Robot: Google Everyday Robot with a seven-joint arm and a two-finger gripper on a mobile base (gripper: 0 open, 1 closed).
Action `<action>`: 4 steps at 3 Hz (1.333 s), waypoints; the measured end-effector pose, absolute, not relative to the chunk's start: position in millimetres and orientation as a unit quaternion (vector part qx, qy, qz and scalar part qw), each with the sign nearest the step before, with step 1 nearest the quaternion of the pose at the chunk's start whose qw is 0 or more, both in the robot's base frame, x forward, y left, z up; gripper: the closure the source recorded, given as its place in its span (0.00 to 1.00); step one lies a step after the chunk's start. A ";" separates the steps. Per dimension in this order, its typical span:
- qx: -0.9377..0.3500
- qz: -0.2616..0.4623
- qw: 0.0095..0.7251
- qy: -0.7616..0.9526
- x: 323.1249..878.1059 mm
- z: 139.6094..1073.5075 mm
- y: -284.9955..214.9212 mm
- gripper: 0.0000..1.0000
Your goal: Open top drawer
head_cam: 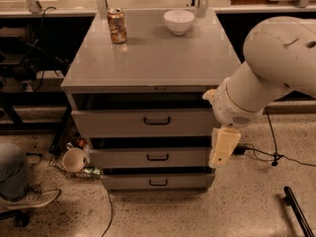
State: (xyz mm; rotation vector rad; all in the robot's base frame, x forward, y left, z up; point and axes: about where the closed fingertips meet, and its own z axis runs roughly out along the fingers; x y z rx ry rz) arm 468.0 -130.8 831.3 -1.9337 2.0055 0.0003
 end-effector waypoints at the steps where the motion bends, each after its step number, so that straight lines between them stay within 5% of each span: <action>1: -0.681 -0.024 0.163 0.713 486.8 800.8 -141.0 0.00; 4: -0.655 -0.112 0.149 0.732 576.5 720.2 -185.2 0.00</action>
Offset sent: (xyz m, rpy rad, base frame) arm 0.0950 -0.0489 -0.1048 -0.1931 -0.1117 -0.0732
